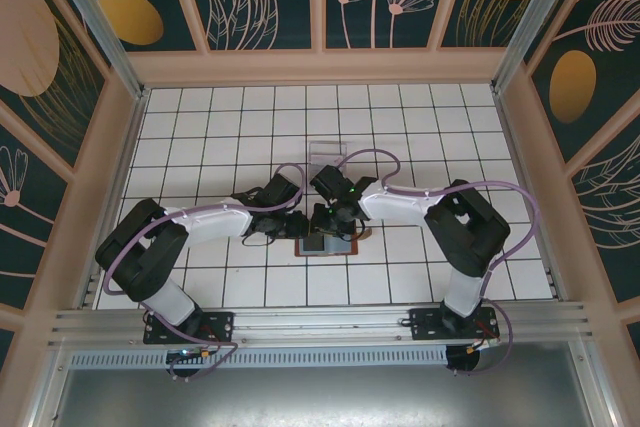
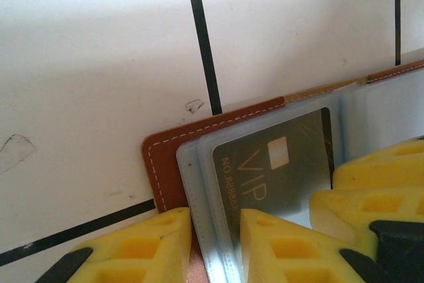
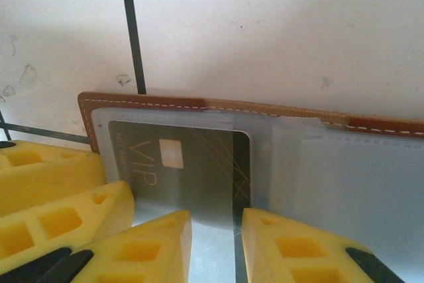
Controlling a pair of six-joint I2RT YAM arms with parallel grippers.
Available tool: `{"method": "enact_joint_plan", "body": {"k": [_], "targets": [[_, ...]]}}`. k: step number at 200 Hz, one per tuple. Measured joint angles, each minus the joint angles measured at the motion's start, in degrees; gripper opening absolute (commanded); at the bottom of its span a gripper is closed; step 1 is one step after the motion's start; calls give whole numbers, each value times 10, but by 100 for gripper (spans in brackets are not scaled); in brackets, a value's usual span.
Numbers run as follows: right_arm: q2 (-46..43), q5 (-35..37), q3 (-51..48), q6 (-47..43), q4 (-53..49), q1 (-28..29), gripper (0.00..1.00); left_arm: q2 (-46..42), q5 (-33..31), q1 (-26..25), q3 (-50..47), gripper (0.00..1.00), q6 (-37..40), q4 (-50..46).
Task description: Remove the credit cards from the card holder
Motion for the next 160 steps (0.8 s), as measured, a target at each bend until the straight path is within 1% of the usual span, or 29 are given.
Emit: {"method": "enact_joint_plan", "body": {"k": [67,117,160], "targets": [[0,7,2,0,-8,2,27,0,0,0,0,28,0,0],[0,-2,2,0,-3,1,26,0,0,0,0,28,0,0],[0,-3,2,0,-2,2,23,0,0,0,0,28,0,0]]}}
